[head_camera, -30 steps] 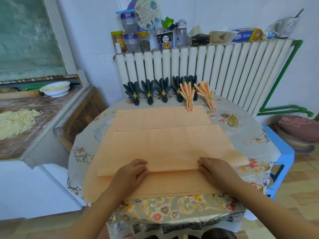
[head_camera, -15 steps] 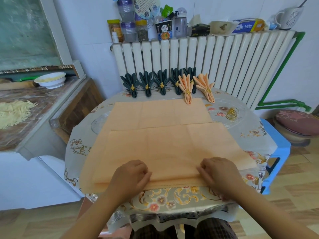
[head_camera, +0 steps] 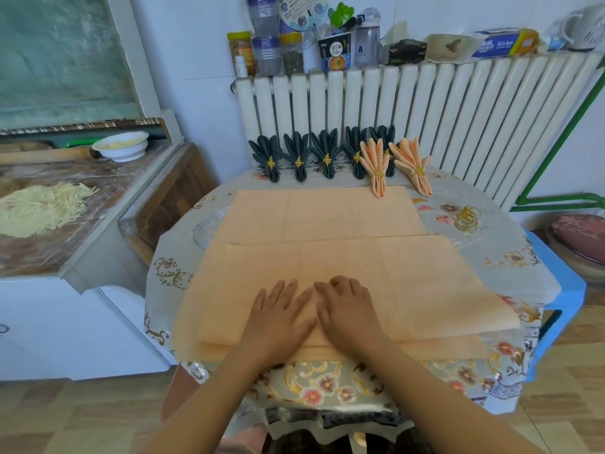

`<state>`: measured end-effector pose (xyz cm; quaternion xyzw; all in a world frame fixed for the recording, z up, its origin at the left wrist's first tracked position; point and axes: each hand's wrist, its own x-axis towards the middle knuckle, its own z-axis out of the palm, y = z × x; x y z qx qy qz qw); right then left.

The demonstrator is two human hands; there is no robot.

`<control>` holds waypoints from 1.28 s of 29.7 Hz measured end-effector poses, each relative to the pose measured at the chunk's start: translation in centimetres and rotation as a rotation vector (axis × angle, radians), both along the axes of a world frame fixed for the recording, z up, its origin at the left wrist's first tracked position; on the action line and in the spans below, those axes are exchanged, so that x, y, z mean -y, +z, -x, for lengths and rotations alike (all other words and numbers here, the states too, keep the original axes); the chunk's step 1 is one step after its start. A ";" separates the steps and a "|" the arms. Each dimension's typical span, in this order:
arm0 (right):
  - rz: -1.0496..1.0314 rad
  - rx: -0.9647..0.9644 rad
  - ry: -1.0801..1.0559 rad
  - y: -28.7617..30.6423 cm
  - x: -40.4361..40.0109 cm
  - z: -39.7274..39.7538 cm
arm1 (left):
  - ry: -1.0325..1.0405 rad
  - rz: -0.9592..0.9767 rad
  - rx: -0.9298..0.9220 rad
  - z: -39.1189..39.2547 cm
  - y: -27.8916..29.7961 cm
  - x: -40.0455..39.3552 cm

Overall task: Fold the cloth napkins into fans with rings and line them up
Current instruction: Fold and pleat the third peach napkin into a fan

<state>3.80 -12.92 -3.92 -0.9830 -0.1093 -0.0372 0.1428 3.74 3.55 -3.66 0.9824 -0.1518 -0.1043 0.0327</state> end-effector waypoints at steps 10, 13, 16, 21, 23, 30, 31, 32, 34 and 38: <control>0.029 0.039 -0.018 -0.7 -0.5 0.1 | 0.620 0.226 0.193 -6.3 0.6 -7.1; 0.041 0.035 -0.021 -0.9 -0.6 0.1 | 0.735 0.427 0.197 -8.0 1.0 -7.3; 0.012 0.053 -0.029 -1.0 -0.8 0.0 | 0.876 0.631 0.196 -8.9 1.5 -7.8; 0.025 0.070 -0.049 -1.3 -0.9 0.1 | 0.925 0.589 0.131 -10.0 1.8 -8.6; 0.020 0.114 -0.091 -1.3 -0.9 0.0 | 0.898 0.589 0.132 -10.2 2.1 -8.4; 0.008 0.129 -0.082 -1.2 -1.0 -0.1 | 0.877 0.674 0.237 -9.3 2.7 -7.9; 0.016 0.121 -0.071 -1.1 -1.0 -0.1 | 0.856 0.730 0.252 -9.0 2.9 -7.7; 0.023 0.106 -0.054 -0.9 -1.0 -0.2 | 0.827 0.804 0.258 -8.8 3.2 -7.5; 0.016 0.058 -0.016 -0.5 -0.8 -0.1 | 0.752 0.945 0.238 -7.7 3.9 -6.9; -0.127 0.038 -0.011 -0.3 -0.3 -0.3 | 0.586 0.986 0.183 -4.9 4.5 -4.9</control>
